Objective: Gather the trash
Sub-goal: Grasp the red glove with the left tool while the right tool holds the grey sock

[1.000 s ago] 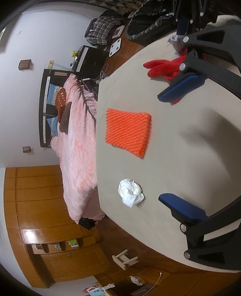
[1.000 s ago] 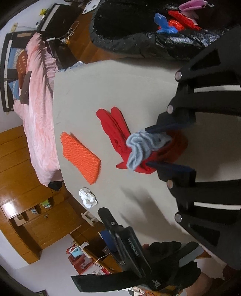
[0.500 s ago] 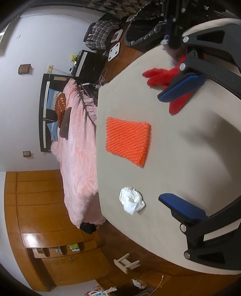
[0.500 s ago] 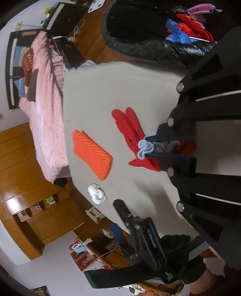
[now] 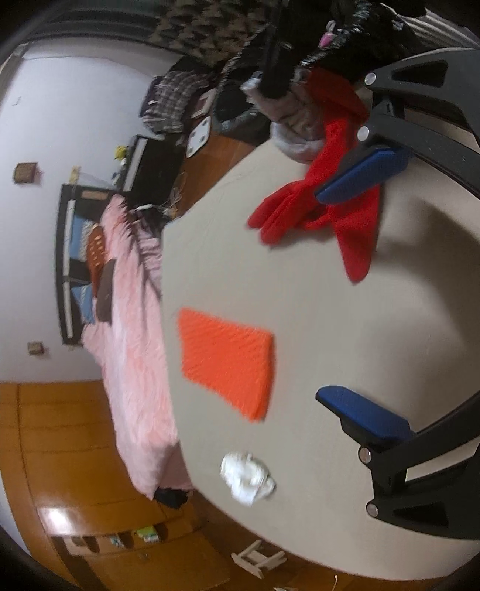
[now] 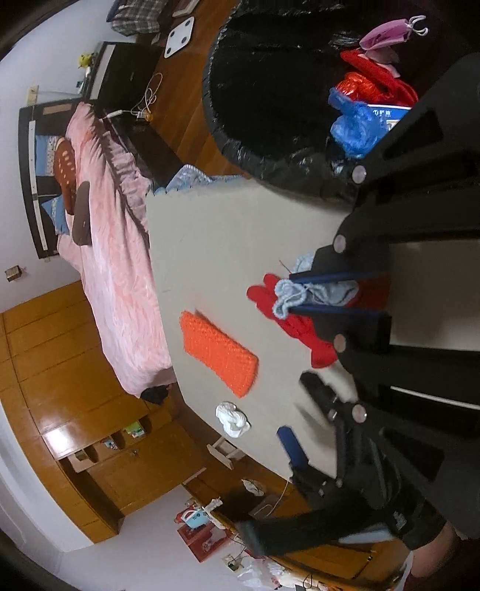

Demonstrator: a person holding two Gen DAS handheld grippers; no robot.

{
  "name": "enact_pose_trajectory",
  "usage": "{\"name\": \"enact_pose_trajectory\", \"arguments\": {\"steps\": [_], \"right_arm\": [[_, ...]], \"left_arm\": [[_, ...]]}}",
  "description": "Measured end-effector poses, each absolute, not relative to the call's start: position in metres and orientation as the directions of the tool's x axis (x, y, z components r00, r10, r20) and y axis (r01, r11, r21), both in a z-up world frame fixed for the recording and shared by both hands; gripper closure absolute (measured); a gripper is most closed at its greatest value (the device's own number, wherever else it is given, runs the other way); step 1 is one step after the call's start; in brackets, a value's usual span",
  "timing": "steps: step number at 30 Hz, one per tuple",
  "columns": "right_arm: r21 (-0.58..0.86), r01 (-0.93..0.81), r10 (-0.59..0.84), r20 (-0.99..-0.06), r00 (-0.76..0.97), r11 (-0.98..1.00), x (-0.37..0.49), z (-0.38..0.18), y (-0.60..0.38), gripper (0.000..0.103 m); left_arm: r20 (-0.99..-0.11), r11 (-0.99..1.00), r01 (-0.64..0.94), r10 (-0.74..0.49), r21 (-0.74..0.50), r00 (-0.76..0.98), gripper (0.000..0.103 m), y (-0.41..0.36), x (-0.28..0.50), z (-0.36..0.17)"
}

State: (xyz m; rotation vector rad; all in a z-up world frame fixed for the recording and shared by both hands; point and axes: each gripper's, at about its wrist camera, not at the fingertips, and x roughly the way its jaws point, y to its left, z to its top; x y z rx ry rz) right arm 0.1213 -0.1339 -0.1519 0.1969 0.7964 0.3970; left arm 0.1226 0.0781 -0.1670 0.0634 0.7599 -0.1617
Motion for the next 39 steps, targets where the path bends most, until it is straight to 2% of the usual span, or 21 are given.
{"name": "enact_pose_trajectory", "arguments": {"steps": [6, 8, 10, 11, 13, 14, 16, 22, 35, 39], "right_arm": [[0.317, -0.263, 0.411, -0.662, 0.626, 0.911, 0.123, -0.156, -0.141, 0.092], [0.313, -0.264, 0.409, -0.667, 0.623, 0.912, 0.124, -0.158, -0.139, 0.092], [0.315, -0.264, 0.411, -0.669, 0.619, 0.912, 0.125, -0.159, -0.139, 0.092], [0.315, -0.265, 0.411, -0.671, 0.618, 0.912, 0.124, -0.16, -0.138, 0.092], [0.304, -0.268, 0.405, -0.675, 0.617, 0.914, 0.124, -0.16, -0.137, 0.092], [0.301, -0.269, 0.403, -0.675, 0.618, 0.915, 0.124, -0.16, -0.137, 0.092], [0.3, -0.271, 0.405, -0.676, 0.616, 0.915, 0.123, -0.159, -0.136, 0.092], [0.301, -0.276, 0.408, -0.661, 0.63, 0.913, 0.122, -0.15, -0.136, 0.092], [0.321, -0.282, 0.425, -0.616, 0.663, 0.904, 0.118, -0.126, -0.139, 0.092], [0.299, -0.283, 0.412, -0.643, 0.646, 0.911, 0.119, -0.129, -0.134, 0.092]], "left_arm": [[-0.736, 0.976, 0.214, -0.175, -0.042, 0.654, 0.007, 0.065, 0.129, -0.182], [-0.756, 0.969, 0.238, -0.207, -0.07, 0.622, 0.017, 0.064, 0.132, -0.187], [-0.779, 0.959, 0.269, -0.234, -0.088, 0.581, 0.037, 0.06, 0.137, -0.194], [-0.784, 0.958, 0.275, -0.234, -0.084, 0.575, 0.041, 0.059, 0.137, -0.196], [-0.777, 0.95, 0.302, -0.251, -0.082, 0.577, 0.073, 0.054, 0.134, -0.195], [-0.776, 0.949, 0.305, -0.25, -0.078, 0.579, 0.077, 0.051, 0.133, -0.195], [-0.773, 0.943, 0.315, -0.277, -0.105, 0.571, 0.098, 0.053, 0.133, -0.194], [-0.73, 0.953, 0.274, -0.28, -0.132, 0.624, 0.098, 0.067, 0.127, -0.176], [-0.618, 0.979, 0.18, -0.2, -0.096, 0.76, 0.099, 0.11, 0.12, -0.104], [-0.617, 0.98, 0.185, -0.194, -0.08, 0.762, 0.099, 0.11, 0.118, -0.104]]}}
